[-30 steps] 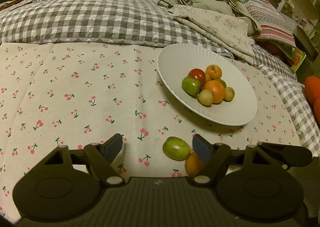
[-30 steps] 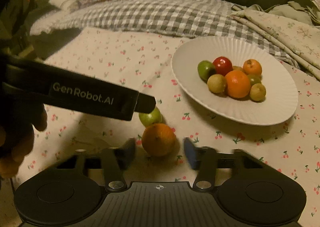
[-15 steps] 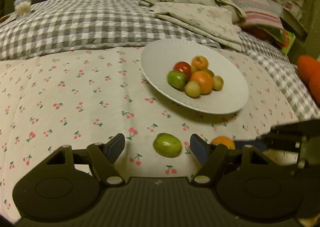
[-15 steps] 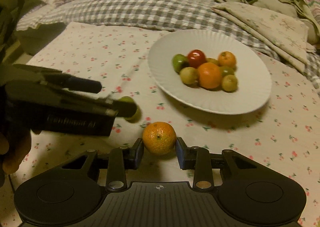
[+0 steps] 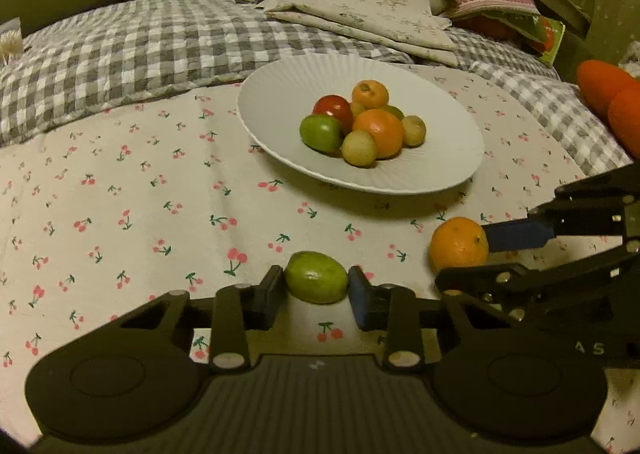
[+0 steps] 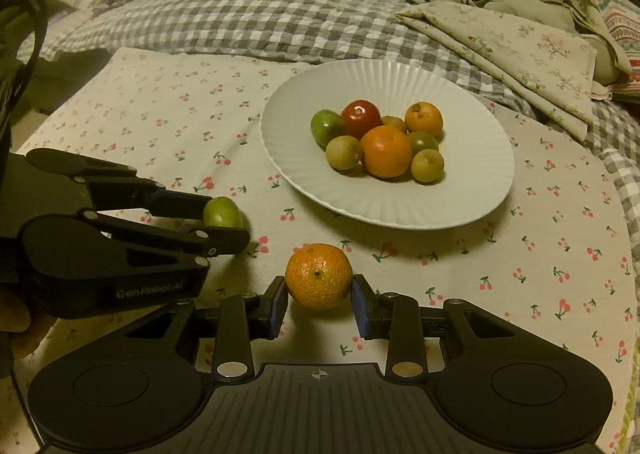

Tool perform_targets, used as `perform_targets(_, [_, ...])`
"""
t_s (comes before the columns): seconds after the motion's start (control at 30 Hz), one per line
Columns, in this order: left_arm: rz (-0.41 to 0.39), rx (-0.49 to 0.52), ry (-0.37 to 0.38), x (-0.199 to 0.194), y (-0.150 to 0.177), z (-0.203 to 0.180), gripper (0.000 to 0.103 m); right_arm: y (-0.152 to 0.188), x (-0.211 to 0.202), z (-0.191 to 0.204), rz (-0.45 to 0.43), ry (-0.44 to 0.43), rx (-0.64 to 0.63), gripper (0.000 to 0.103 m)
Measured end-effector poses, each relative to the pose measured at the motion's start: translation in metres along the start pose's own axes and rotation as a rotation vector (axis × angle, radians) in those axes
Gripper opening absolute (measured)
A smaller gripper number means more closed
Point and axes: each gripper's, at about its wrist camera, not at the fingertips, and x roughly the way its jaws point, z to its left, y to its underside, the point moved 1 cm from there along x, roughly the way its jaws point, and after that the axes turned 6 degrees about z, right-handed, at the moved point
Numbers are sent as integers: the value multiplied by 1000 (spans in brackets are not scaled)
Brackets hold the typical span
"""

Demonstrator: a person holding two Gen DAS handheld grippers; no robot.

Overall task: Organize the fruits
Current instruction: 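Carry the lime and mandarin over the white bowl with both grippers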

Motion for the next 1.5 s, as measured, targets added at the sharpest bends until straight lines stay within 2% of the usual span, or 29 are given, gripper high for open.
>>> perform_targets(0.2, [3,-26,11,-1,0,3,33,-1,-5,0,-14,-12,0,32])
perform_targets(1.03, [-60,-22,-9,-33,-7,-10,33,-9,-24,-5,-81,-35,12,32])
perform_targets(1.5, [-103,-59,-6,-38,-31,3,33,-24,-41,-50,-158,4,122,32])
